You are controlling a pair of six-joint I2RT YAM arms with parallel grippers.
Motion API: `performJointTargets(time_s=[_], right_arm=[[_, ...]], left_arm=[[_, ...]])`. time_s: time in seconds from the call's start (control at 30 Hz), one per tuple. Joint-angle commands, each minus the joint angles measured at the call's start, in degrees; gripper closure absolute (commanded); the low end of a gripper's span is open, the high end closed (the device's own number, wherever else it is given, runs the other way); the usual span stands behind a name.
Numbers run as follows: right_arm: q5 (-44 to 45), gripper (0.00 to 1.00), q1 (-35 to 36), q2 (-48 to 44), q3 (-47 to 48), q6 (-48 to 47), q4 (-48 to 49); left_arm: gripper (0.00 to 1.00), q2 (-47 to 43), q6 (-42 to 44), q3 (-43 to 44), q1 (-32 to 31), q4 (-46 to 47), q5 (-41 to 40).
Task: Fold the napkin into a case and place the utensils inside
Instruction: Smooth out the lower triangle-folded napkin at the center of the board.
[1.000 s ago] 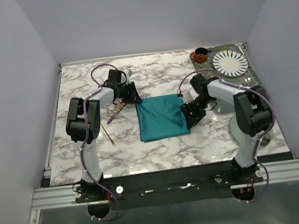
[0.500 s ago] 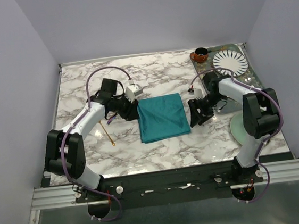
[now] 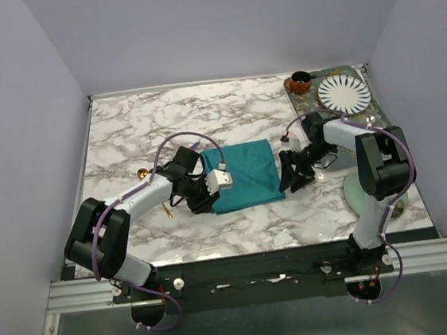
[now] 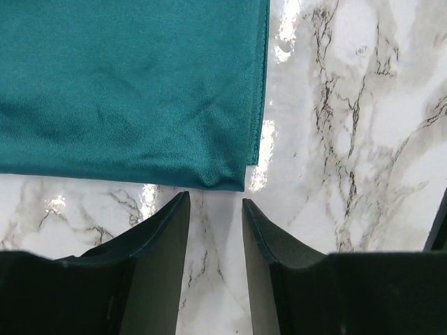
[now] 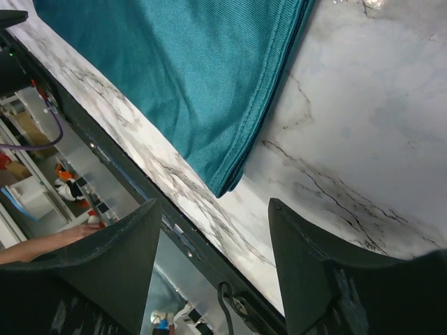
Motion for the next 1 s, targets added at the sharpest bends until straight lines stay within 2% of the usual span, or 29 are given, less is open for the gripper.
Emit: performJointTargets(time_s=[0.0, 0.23, 0.5, 0.6, 0.7, 0.77, 0.83, 0.9, 0.93, 0.97], right_arm=[[-2.76, 0.29, 0.30, 1.92, -1.63, 1.35, 2.61], [-3.55, 0.30, 0.30, 2.71, -3.13, 2.66, 4.63], [-5.14, 0.33, 0.30, 5.08, -3.04, 3.72, 5.95], [-4.96, 0.38, 0.30, 6.31, -2.52, 4.34, 6.04], [-4.70, 0.51, 0.30, 7.02, -1.90, 4.69, 6.22], [-3.56, 0.63, 0.30, 6.93, -1.81, 4.78, 6.22], [-0.85, 0.75, 0.30, 6.93, -1.02, 3.47, 5.34], [1.53, 0.83, 0.30, 7.28, -0.15, 2.06, 3.42], [3.19, 0.92, 0.30, 7.54, 1.16, 0.40, 2.71], [3.99, 0.96, 0.30, 7.81, 1.87, -0.40, 2.09]], left_arm=[[0.52, -0.57, 5.00, -0.92, -1.90, 2.05, -2.95], [0.55, 0.92, 7.20, -1.01, -4.18, 2.32, -4.00], [0.71, 2.33, 6.06, -0.13, -5.86, 2.84, -4.18], [0.75, 2.16, 6.23, -0.05, -5.95, 2.93, -3.83], [0.83, 1.46, 6.50, -0.05, -6.03, 2.41, -2.25], [0.83, 0.67, 7.72, 0.30, -6.30, -0.56, 0.37], [0.77, 0.05, 6.25, 3.36, -6.04, -3.73, 1.71], [0.66, 0.31, 2.73, 7.06, -4.11, -7.69, 4.24], [0.62, 0.92, 0.37, 11.16, -2.27, -8.75, 5.13], [0.58, 2.49, -1.48, 13.21, 1.05, -9.37, 5.49]])
